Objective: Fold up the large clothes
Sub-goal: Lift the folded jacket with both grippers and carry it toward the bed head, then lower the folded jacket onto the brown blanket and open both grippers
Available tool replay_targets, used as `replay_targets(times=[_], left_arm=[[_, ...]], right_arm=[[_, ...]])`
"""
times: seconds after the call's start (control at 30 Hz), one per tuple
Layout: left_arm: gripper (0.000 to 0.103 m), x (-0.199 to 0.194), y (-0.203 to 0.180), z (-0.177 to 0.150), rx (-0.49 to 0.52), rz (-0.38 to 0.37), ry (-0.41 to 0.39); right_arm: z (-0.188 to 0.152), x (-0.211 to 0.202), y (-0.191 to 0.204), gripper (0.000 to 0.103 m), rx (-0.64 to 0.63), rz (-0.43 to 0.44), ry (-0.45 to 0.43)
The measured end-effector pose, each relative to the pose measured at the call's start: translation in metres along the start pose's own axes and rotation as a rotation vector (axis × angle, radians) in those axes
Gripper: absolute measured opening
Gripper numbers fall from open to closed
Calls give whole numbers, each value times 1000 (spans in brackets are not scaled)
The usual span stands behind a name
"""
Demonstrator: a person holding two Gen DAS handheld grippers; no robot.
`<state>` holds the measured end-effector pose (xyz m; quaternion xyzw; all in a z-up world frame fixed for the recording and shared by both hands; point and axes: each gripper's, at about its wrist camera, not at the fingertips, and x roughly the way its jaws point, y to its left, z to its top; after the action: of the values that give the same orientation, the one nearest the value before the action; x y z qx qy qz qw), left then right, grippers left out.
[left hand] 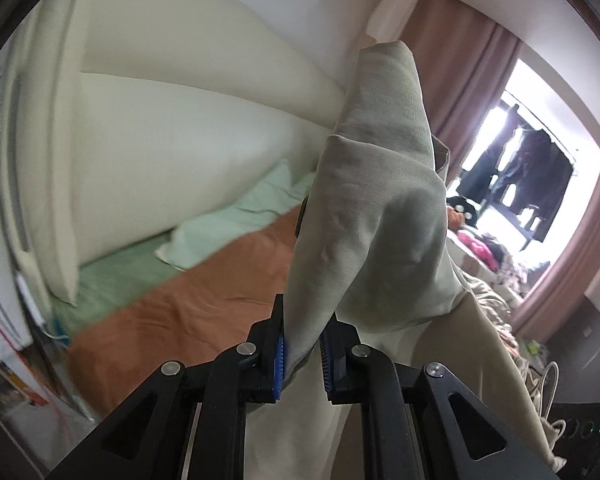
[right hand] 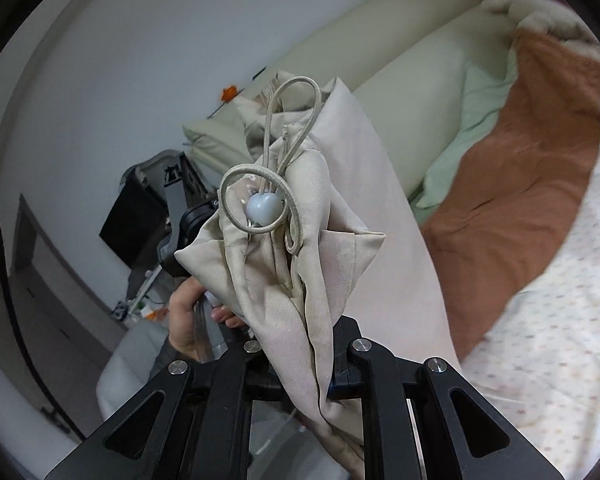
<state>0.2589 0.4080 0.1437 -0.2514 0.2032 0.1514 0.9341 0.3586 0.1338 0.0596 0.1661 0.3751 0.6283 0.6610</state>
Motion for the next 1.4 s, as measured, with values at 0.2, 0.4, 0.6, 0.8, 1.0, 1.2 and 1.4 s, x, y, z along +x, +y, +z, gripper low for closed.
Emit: replay_targets(times=[0.2, 0.4, 0.6, 0.8, 1.0, 1.2, 1.4], left_arm=[[14, -4, 38, 8, 14, 75, -9], [14, 5, 74, 8, -6, 138, 8], [14, 50, 92, 5, -17, 177, 49], [13, 119, 97, 2, -9, 213, 111], [13, 182, 86, 5, 33, 241, 169], [18, 238, 80, -4, 25, 283, 231], [24, 236, 76, -32, 77, 313, 291]], right_arm=[[-9, 51, -5, 14, 51, 96, 40], [-24, 96, -25, 14, 140, 186, 78], [-34, 137, -69, 14, 258, 226, 116], [-33, 144, -132, 14, 365, 215, 86], [-19, 126, -189, 14, 389, 156, 6], [-14, 127, -250, 13, 458, 38, -36], [-50, 137, -329, 13, 616, -141, 18]])
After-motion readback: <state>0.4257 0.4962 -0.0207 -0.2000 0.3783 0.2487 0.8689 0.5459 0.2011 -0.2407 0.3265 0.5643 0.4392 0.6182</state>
